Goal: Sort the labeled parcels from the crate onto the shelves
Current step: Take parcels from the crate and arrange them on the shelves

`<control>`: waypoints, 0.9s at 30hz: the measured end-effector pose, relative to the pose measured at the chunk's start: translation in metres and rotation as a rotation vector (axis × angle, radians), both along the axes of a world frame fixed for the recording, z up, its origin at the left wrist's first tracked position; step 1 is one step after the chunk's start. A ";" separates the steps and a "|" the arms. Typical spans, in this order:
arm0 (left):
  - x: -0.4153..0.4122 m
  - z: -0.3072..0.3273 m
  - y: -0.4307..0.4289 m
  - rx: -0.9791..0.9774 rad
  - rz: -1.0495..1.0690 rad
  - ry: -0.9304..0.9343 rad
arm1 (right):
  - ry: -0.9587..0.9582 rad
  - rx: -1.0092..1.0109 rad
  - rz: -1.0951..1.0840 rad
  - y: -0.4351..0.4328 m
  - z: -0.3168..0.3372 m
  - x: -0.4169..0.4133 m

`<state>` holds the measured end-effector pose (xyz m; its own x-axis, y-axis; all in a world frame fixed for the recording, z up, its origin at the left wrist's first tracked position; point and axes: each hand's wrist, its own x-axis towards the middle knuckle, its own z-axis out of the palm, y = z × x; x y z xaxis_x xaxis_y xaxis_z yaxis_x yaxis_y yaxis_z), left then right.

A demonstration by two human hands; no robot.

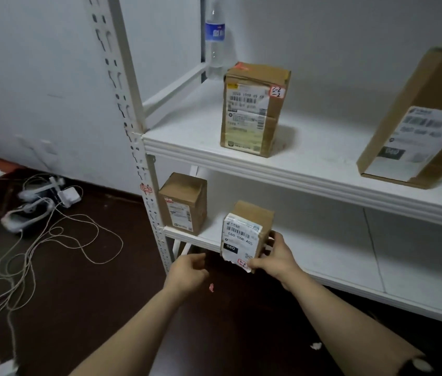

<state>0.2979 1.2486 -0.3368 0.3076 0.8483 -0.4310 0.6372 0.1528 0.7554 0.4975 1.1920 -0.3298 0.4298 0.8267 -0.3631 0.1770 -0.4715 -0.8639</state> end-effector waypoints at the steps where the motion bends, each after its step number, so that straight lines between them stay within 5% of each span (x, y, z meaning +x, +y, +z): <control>1: 0.001 -0.008 0.009 0.019 -0.035 0.031 | -0.007 -0.009 0.015 0.013 -0.010 0.000; 13: 0.024 -0.136 0.092 0.500 -0.749 0.342 | -0.153 -0.032 0.031 0.123 -0.131 0.002; 27: 0.039 -0.141 0.117 0.495 -0.694 0.408 | -0.161 -0.083 0.070 0.164 -0.139 0.002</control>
